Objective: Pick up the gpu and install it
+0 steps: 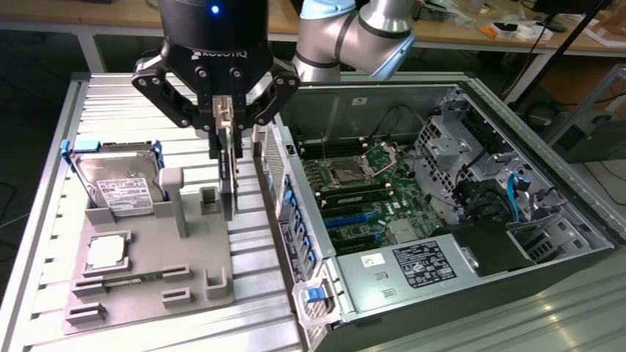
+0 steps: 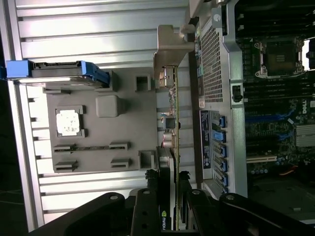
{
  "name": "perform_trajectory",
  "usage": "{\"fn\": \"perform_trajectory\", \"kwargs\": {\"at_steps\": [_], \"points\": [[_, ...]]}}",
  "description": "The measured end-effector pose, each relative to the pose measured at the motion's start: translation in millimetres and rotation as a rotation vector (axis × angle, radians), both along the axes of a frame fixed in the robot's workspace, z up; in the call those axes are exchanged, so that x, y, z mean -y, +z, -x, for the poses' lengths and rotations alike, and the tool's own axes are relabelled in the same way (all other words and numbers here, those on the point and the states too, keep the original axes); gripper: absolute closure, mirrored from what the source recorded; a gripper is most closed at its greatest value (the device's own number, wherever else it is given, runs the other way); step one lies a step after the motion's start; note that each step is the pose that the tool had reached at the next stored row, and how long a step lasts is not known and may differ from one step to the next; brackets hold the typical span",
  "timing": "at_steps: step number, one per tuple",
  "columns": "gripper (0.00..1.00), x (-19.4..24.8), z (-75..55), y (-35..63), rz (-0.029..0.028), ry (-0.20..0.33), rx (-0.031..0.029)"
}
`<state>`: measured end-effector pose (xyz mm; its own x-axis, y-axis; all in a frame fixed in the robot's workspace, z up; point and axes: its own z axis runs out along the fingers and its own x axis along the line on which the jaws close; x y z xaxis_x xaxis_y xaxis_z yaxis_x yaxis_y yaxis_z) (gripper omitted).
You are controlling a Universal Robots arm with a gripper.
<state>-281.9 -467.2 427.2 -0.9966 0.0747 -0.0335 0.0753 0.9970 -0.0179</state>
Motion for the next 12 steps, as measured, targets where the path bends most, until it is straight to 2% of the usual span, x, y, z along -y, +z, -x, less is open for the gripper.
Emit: {"fn": "perform_trajectory", "kwargs": {"at_steps": [12], "points": [[0.73, 0.0, -6.6, 0.0, 0.0, 0.0, 0.0]]}}
